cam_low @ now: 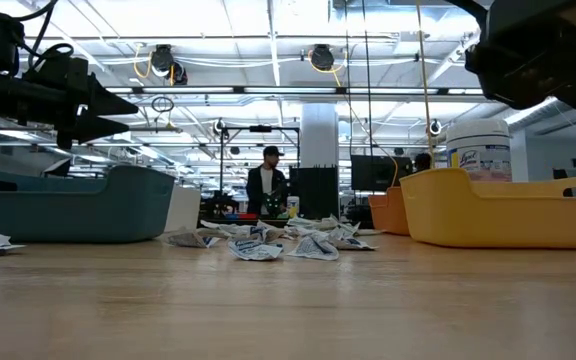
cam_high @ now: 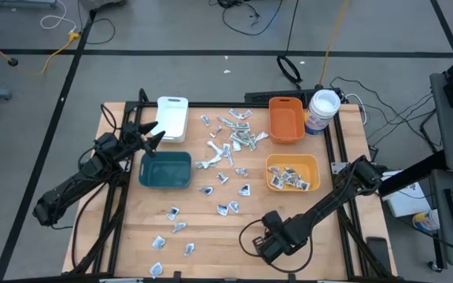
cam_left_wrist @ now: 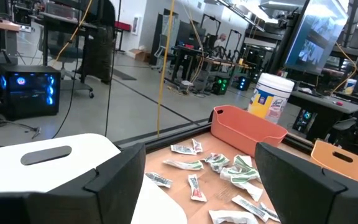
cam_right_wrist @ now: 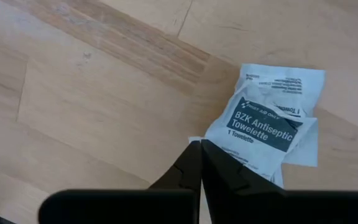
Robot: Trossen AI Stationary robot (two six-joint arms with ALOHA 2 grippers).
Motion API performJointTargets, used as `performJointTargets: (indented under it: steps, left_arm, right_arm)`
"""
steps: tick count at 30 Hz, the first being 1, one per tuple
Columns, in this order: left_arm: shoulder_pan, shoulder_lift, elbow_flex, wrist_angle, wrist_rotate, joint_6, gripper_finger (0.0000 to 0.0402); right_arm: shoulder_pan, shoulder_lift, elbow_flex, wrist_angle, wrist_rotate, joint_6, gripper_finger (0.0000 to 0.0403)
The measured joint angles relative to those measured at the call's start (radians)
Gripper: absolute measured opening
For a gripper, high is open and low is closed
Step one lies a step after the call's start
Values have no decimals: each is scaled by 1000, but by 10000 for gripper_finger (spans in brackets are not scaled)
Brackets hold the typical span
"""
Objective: Pick & Place First Aid Supplies
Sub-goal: Put the antiseptic towelette into the yellow bin
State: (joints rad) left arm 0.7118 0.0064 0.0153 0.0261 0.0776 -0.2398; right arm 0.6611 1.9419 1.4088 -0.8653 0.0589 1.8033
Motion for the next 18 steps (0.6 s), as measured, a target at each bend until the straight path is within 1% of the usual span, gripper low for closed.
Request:
performJointTargets:
  steps: [8, 15, 18]
  left_arm:
    - [0, 0, 0, 0, 0, 0, 305]
    - [0, 0, 0, 0, 0, 0, 305]
    - [0, 0, 0, 0, 0, 0, 305]
  right_arm:
    - [4, -30, 55, -112, 23, -36, 1]
    - [11, -56, 64, -115, 48, -44, 0]
    - [11, -56, 64, -88, 53, -83, 1]
